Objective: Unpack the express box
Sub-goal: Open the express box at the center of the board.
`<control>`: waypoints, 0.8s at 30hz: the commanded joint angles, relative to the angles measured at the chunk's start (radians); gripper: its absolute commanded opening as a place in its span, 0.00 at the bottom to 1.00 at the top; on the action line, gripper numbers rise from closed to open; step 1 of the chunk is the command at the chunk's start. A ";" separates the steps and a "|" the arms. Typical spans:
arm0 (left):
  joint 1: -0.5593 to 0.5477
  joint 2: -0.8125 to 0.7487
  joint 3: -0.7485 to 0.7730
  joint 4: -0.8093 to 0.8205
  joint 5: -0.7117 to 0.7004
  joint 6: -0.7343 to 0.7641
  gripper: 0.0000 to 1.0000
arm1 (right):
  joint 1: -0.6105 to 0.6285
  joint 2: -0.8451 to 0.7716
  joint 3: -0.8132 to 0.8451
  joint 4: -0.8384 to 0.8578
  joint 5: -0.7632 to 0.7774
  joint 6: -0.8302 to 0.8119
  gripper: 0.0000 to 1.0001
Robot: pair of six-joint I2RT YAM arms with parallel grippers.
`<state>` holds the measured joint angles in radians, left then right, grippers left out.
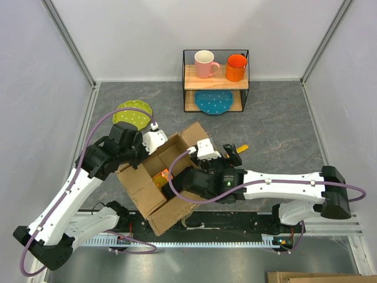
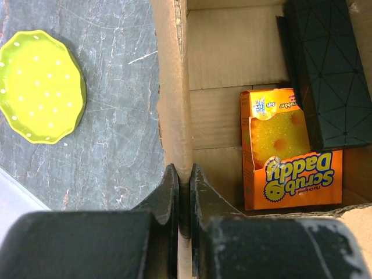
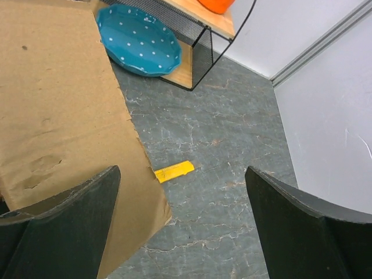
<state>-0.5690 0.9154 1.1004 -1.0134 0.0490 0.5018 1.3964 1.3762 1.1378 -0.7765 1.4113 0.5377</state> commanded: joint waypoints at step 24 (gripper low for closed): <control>-0.066 -0.043 0.167 -0.025 0.230 0.086 0.02 | -0.068 -0.332 -0.434 0.862 -0.699 -0.268 0.03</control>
<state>-0.6067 0.8719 1.2209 -1.1603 0.1753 0.5953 1.3300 1.0546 0.7162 -0.0921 0.8478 0.3027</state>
